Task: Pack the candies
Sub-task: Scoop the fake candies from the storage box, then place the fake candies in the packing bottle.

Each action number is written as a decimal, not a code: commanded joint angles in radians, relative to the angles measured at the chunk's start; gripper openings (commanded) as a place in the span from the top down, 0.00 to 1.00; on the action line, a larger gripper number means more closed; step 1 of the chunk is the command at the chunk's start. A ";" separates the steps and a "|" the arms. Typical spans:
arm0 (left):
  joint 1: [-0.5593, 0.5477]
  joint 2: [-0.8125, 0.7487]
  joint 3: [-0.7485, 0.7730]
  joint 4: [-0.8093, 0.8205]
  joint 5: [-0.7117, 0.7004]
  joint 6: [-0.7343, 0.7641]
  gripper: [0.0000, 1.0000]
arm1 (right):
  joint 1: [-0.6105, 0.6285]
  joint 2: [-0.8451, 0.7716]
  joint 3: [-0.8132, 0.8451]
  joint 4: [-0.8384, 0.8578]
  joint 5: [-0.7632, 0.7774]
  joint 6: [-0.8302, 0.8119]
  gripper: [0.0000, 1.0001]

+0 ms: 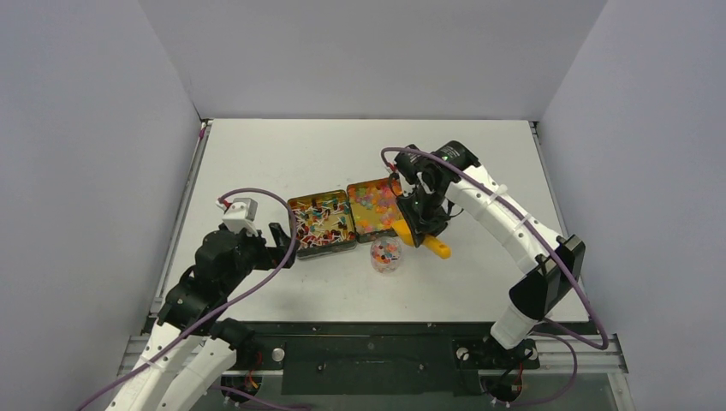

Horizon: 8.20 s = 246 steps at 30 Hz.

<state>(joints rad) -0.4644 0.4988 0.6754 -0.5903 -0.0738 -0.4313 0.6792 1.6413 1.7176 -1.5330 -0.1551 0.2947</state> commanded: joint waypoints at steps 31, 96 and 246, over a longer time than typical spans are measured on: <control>-0.002 0.011 0.004 0.038 -0.009 0.016 0.04 | -0.156 0.342 0.157 0.227 -0.164 0.099 1.00; 0.039 0.038 0.009 0.025 -0.051 0.011 0.04 | -0.311 0.508 0.080 0.449 -0.130 0.321 1.00; 0.061 0.024 -0.007 0.071 0.110 0.032 0.04 | 0.215 -0.073 -0.313 0.158 0.011 0.103 1.00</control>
<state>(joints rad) -0.4084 0.5354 0.6624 -0.5781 0.0284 -0.4122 0.9112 1.5421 1.3357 -1.3128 -0.1143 0.4313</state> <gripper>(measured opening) 0.965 0.251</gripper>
